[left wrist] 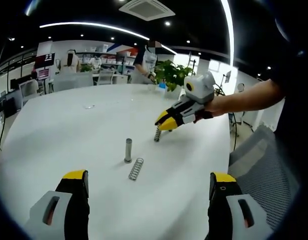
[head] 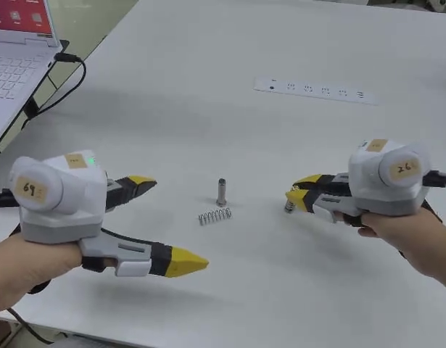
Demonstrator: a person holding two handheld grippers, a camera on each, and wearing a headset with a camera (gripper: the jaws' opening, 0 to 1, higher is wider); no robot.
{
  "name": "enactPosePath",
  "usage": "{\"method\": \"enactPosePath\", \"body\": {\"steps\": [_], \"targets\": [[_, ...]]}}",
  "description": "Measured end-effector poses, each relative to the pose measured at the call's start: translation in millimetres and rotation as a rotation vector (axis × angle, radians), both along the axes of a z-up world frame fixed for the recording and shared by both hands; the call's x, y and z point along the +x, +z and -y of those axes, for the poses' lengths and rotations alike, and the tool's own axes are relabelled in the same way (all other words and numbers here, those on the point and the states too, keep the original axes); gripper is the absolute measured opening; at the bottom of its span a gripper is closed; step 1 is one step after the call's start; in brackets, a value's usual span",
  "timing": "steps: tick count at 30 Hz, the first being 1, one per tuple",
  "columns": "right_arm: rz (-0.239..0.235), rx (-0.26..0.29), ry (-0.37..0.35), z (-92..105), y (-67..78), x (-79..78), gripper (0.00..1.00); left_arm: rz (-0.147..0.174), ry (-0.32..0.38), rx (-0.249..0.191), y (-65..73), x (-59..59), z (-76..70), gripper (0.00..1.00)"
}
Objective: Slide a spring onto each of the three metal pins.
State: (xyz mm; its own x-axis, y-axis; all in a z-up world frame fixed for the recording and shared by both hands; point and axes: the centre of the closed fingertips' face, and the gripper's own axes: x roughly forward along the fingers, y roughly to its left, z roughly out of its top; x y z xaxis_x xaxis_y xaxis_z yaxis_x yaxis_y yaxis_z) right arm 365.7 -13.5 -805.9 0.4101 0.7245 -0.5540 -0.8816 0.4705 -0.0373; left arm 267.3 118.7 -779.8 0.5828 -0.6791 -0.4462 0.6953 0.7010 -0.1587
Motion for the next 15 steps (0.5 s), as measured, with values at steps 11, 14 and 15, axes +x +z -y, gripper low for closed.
{"method": "enactPosePath", "body": {"steps": [11,14,15], "targets": [[0.028,0.041,-0.026,2.6,18.4,-0.9,0.21,0.004,0.001,-0.003,1.9,-1.1,-0.1,0.98],[0.029,0.067,-0.024,3.8,25.0,-6.1,0.22,0.007,0.001,-0.007,3.6,-0.8,0.4,0.98],[0.027,0.074,-0.02,4.2,26.5,-7.9,0.23,0.008,0.002,-0.008,4.0,-0.6,0.3,0.98]]}}
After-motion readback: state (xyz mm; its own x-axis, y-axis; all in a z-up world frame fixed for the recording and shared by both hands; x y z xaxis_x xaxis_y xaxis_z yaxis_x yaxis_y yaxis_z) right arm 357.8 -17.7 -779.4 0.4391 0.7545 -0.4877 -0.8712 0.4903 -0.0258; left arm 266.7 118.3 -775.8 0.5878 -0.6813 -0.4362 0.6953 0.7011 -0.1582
